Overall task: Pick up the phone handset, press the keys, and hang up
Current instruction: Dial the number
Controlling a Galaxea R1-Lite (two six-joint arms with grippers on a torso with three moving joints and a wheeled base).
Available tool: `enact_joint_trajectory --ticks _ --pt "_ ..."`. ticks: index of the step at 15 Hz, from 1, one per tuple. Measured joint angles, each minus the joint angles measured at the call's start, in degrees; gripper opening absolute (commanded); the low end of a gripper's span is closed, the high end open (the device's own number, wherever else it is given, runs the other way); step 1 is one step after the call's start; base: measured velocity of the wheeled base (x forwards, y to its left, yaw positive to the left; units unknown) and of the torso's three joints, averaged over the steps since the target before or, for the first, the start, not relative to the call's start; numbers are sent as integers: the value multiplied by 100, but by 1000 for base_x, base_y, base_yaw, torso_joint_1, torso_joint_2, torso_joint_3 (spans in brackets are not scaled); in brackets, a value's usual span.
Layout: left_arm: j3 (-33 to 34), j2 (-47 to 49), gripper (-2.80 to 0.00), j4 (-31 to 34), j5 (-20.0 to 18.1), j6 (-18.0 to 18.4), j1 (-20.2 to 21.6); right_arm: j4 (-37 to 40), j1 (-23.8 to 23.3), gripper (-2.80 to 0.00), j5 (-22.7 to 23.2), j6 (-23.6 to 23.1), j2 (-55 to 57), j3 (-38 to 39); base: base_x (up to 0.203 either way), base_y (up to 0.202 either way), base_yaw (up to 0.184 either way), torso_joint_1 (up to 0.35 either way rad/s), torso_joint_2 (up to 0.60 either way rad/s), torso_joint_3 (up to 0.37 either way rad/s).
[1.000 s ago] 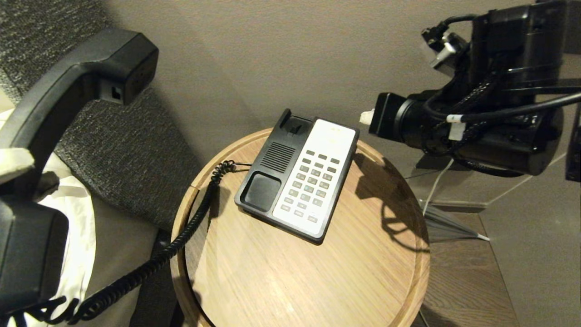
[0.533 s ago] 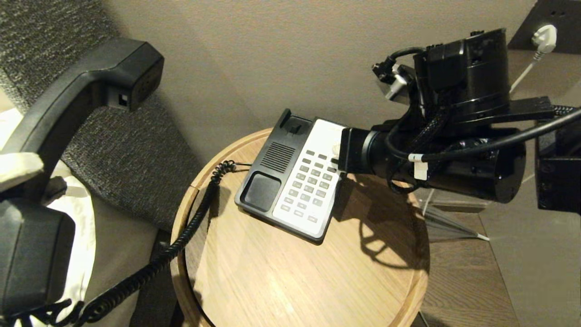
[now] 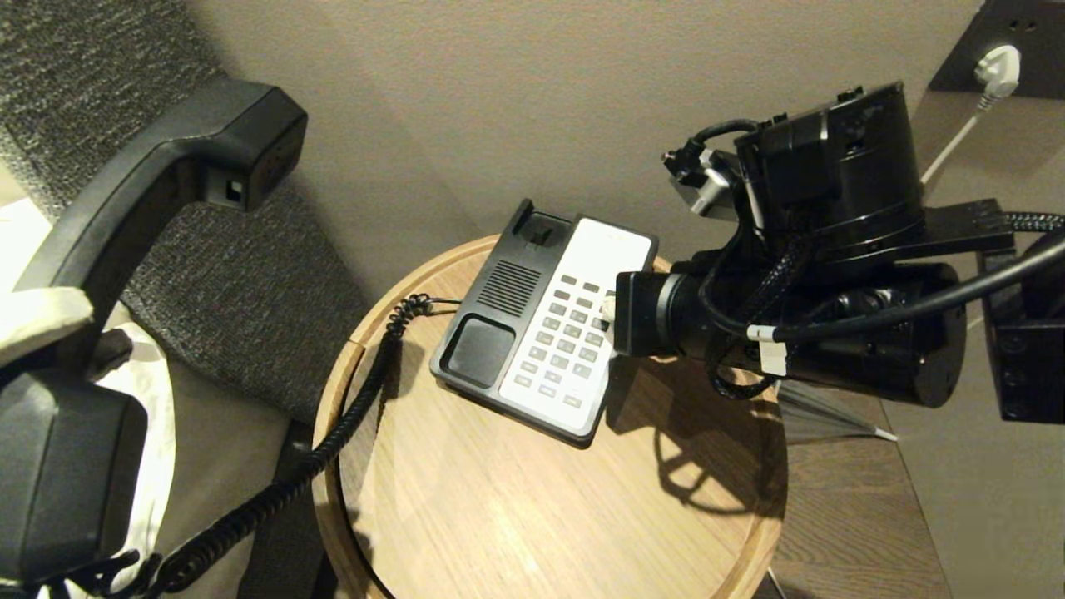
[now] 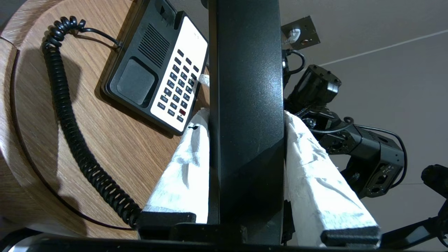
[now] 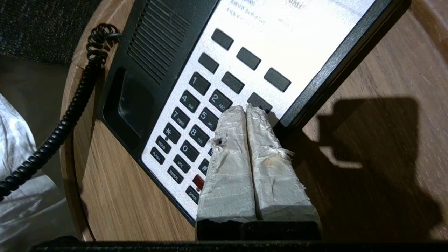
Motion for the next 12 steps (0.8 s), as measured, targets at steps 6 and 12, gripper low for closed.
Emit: enact_joint_trajectory --ticks 6,12 --pt "4 -9 -280 3 1 0 0 -34 10 -280 2 0 37 77 0 0 0 0 0 0" --pt "4 -15 -280 0 0 0 0 -68 10 -280 2 0 129 87 0 0 0 0 0 0"
